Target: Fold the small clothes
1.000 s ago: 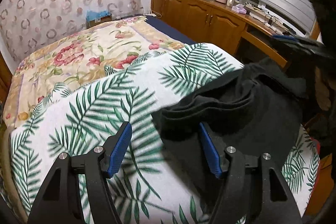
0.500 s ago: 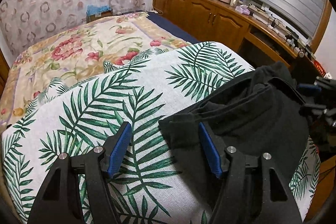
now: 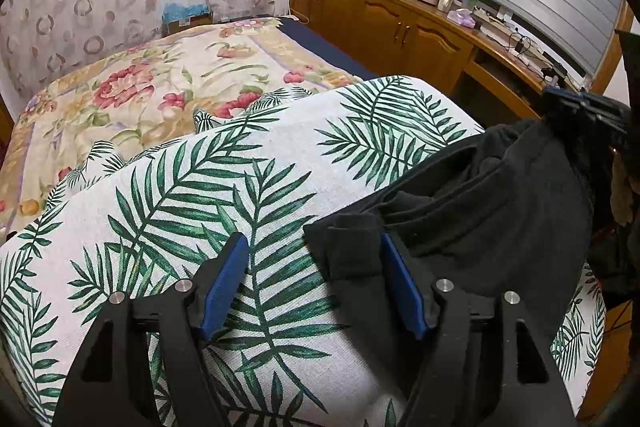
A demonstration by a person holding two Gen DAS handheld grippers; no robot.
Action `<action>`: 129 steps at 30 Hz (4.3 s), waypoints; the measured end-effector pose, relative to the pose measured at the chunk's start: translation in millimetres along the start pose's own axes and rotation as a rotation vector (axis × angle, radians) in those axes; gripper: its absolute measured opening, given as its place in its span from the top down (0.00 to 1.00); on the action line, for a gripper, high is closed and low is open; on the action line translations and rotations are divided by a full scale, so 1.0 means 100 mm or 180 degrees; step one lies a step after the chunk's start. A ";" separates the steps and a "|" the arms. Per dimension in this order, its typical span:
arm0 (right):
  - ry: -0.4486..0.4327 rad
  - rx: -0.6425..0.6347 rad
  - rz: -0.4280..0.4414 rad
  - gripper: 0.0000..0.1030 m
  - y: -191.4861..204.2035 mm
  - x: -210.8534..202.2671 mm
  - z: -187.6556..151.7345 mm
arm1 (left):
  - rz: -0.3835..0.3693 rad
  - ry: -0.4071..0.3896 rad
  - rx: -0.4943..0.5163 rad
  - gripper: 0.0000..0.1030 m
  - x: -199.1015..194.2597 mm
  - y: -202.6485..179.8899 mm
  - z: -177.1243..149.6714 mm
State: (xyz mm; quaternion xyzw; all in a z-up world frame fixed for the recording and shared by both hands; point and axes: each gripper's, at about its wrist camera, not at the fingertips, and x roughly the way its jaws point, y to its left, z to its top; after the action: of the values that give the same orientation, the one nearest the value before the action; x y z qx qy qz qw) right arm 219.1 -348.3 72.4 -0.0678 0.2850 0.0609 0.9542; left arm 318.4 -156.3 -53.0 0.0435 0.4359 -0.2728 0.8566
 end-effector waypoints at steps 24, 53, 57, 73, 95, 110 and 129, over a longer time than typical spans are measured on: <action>0.0365 0.0727 0.0635 0.28 -0.42 0.44 -0.41 | -0.0236 0.0025 -0.0026 0.43 0.02 0.00 0.04; -0.0216 0.0418 0.0564 0.83 -0.08 -0.20 -0.49 | -0.0413 -0.0569 0.0219 0.84 -0.72 -0.34 0.01; -0.0428 0.0268 0.0485 0.84 0.07 -0.45 -0.42 | -0.0347 -0.0792 0.0244 0.84 -1.03 -0.39 -0.02; -0.0859 -0.0381 0.0816 0.84 0.94 -0.62 0.15 | 0.0379 -0.1298 0.0012 0.84 -2.15 0.28 -0.45; -0.0954 -0.1916 0.1661 0.84 2.55 0.27 1.72 | 0.1449 -0.1791 -0.1130 0.84 -3.11 1.68 -1.84; -0.0665 -0.1573 0.1642 0.30 2.86 1.14 1.99 | 0.1555 -0.1425 -0.1454 0.57 -2.90 1.82 -2.35; -0.0726 -0.0753 0.1368 0.27 2.05 0.31 0.53 | 0.1535 -0.1391 -0.0943 0.15 -2.82 1.04 -2.03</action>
State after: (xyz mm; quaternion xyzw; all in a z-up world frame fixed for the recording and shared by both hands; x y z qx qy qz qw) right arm 240.9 -135.3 79.7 -0.1094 0.1744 0.3021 0.9308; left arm 90.9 116.8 22.1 -0.0389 0.2543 0.0006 0.9663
